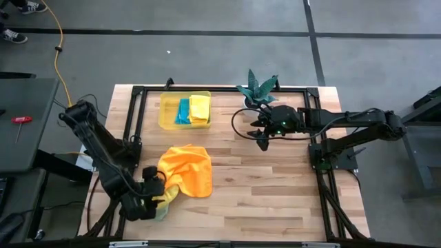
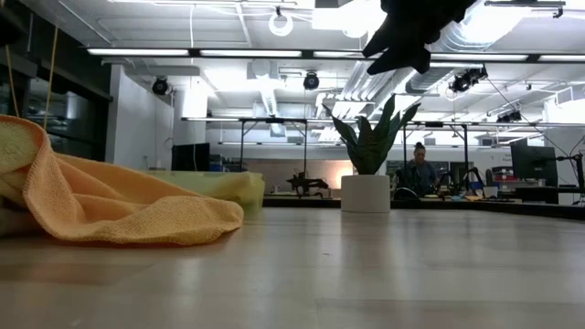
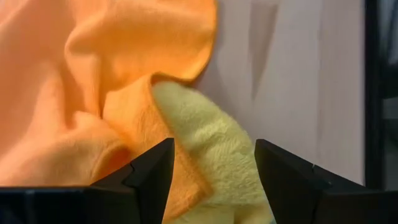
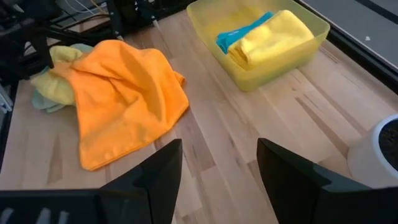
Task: Fold microfiber towels
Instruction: Fold the orange microfiber cloth
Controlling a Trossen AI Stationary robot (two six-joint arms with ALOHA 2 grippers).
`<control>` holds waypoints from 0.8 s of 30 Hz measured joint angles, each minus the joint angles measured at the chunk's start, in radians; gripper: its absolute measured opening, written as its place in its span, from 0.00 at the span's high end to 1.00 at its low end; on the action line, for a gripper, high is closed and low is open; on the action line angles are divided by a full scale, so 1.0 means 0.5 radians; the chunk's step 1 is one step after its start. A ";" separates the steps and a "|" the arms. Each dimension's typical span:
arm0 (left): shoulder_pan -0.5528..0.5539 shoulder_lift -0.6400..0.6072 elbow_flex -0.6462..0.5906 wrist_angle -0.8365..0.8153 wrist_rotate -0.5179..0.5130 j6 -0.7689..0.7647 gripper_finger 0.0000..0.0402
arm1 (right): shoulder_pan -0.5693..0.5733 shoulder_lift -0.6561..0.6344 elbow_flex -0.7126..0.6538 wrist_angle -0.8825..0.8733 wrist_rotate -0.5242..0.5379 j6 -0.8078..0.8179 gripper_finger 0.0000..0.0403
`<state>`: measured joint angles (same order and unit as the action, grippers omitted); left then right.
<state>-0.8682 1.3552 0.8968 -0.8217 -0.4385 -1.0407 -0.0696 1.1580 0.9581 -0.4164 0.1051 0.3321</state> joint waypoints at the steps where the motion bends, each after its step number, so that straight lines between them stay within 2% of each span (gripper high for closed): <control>1: -0.008 0.028 0.000 -0.002 0.000 -0.028 0.47 | 0.000 0.000 0.000 -0.005 0.000 0.001 0.50; 6: -0.020 0.146 0.000 -0.092 0.023 -0.212 0.47 | 0.000 0.000 0.000 -0.015 0.000 0.001 0.50; 13: -0.026 0.162 0.004 -0.374 0.006 -0.495 0.47 | 0.000 0.000 0.000 -0.025 0.000 0.001 0.50; 20: -0.026 0.162 0.023 -0.552 0.018 -0.536 0.50 | 0.000 0.000 0.001 -0.025 0.001 0.001 0.50; 24: -0.025 0.162 0.088 -0.759 -0.065 -0.534 0.55 | 0.000 0.000 0.001 -0.025 0.001 0.001 0.50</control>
<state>-0.8806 1.4361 0.9411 -1.2014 -0.4710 -1.3076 -0.0696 1.1580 0.9585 -0.4289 0.1055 0.3325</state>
